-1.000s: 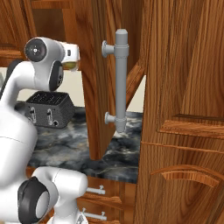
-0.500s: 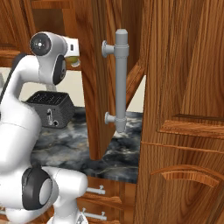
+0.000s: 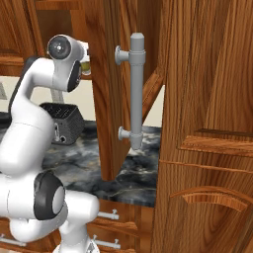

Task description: Pick the mustard and mustard from the counter and place them in the cabinet.

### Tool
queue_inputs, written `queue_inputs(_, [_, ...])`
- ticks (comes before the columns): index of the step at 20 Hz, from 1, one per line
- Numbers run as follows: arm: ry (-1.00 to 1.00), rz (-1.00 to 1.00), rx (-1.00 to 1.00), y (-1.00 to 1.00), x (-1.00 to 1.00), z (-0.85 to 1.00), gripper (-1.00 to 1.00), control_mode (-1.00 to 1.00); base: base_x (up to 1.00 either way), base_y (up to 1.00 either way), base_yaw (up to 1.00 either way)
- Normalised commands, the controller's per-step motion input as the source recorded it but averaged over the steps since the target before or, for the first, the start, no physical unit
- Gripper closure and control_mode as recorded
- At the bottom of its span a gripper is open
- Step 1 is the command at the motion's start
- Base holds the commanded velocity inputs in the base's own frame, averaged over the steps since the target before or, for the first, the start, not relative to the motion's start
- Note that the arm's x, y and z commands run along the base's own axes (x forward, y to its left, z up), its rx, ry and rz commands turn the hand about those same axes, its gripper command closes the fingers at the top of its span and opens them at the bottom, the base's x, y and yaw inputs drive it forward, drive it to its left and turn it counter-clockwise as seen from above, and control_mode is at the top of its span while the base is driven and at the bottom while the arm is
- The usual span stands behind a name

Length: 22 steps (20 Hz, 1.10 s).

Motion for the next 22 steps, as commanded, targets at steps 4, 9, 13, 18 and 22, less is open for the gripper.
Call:
queue_inputs(4, [0.02, 0.07, 0.0, 0.01, 0.15, -0.12, 1.0, -1.0, 0.0, 0.0, 0.0])
queue_inputs(9, [0.01, 0.02, 0.0, 0.06, 0.09, -0.02, 1.0, -1.0, 0.0, 0.0, 0.0])
queue_inputs(13, [0.0, 0.0, 0.0, 0.04, 0.04, 0.0, 1.0, -1.0, 0.0, 0.0, 0.0])
queue_inputs(18, [0.0, -0.09, 0.0, 0.05, 0.01, 0.0, 1.0, -1.0, 0.0, 0.0, 0.0])
queue_inputs(22, [0.0, -0.13, 0.0, 0.01, 0.14, 0.0, 1.0, -1.0, 0.0, 0.0, 0.0])
